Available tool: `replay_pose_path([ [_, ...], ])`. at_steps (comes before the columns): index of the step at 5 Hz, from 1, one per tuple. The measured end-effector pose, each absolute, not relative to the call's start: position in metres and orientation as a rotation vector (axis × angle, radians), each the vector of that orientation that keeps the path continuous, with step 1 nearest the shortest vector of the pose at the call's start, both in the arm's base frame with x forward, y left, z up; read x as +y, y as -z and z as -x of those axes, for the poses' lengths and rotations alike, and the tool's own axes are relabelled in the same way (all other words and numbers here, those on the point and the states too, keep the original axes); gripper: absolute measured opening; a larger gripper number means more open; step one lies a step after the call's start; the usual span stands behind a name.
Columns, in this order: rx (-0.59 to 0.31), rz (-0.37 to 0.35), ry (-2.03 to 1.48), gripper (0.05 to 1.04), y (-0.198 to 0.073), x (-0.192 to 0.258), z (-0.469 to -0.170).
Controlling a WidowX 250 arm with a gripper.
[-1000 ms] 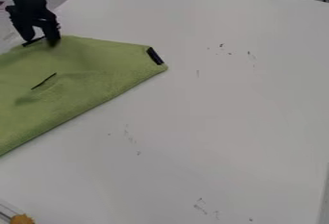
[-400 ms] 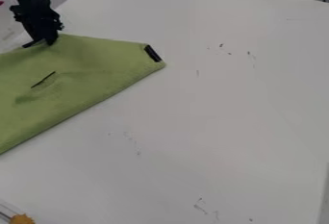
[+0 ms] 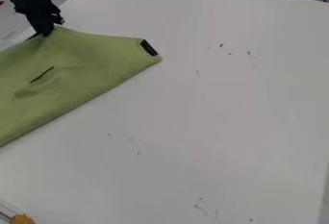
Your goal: Fold the cloth from top left to bottom right
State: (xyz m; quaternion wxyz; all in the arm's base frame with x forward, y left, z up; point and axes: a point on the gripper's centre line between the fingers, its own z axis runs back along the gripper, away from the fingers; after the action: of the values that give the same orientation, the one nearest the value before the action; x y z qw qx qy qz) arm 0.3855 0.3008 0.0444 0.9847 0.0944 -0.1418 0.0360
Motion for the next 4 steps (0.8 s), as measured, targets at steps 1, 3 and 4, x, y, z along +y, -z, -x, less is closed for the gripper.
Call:
replay_pose_path([
  [1,-0.343,-0.265,-0.047,0.063,-0.087,0.284,-0.386],
  [3,-0.339,-0.271,-0.132,0.062,-0.107,0.204,-0.344],
  [4,-0.328,-0.223,-0.183,0.062,-0.091,0.159,-0.325],
])
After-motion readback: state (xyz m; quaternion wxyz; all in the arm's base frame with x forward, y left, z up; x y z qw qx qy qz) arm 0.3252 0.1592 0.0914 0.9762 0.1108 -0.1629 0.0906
